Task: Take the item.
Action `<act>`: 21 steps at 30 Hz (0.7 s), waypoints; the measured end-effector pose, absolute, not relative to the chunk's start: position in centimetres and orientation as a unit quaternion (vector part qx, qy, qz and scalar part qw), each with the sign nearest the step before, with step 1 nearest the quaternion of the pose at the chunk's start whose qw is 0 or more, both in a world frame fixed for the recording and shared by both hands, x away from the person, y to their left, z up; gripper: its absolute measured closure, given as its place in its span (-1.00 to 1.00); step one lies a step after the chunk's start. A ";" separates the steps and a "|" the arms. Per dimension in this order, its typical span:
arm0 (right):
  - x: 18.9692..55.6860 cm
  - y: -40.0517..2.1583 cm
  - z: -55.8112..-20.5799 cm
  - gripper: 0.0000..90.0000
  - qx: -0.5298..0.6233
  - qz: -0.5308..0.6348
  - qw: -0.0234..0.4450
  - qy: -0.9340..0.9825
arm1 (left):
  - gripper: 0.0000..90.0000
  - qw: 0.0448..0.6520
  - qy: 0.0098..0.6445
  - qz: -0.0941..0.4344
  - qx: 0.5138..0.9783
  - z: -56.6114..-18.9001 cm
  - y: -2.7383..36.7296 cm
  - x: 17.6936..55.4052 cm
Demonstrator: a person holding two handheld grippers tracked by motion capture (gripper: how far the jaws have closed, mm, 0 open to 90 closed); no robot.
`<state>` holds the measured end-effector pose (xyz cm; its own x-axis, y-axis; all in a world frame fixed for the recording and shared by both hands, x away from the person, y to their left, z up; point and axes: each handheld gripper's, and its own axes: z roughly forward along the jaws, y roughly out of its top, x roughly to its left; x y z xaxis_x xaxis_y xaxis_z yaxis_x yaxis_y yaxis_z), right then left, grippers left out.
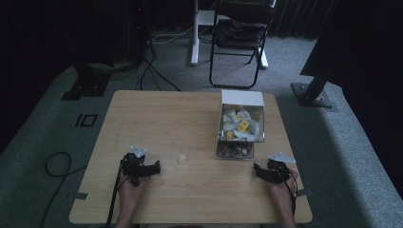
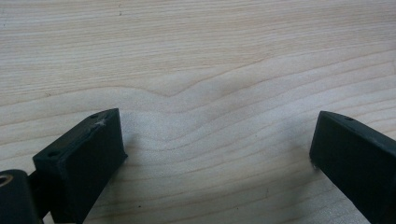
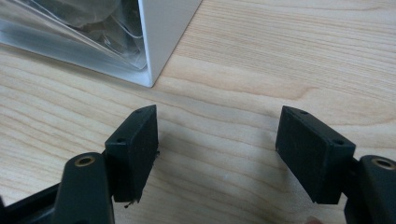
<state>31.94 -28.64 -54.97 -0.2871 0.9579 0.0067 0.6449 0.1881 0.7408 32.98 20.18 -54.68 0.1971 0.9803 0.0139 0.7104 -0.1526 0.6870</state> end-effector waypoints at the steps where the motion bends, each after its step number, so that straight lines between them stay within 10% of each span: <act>1: 31.9 -28.6 -55.0 -0.34 0.547 0.327 0.239 0.733 | -0.92 0.282 0.586 0.239 0.721 -54.7 20.2 33.0; 21: 30.9 -28.1 -53.8 -0.24 0.538 0.336 0.240 0.735 | -0.92 0.282 0.587 0.239 0.720 -54.7 20.2 33.0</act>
<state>30.91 -28.14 -53.79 -0.3052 0.9523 0.0080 0.6298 0.1955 0.7518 32.98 20.16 -54.68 0.1957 0.9806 0.0135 0.7111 -0.1513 0.6866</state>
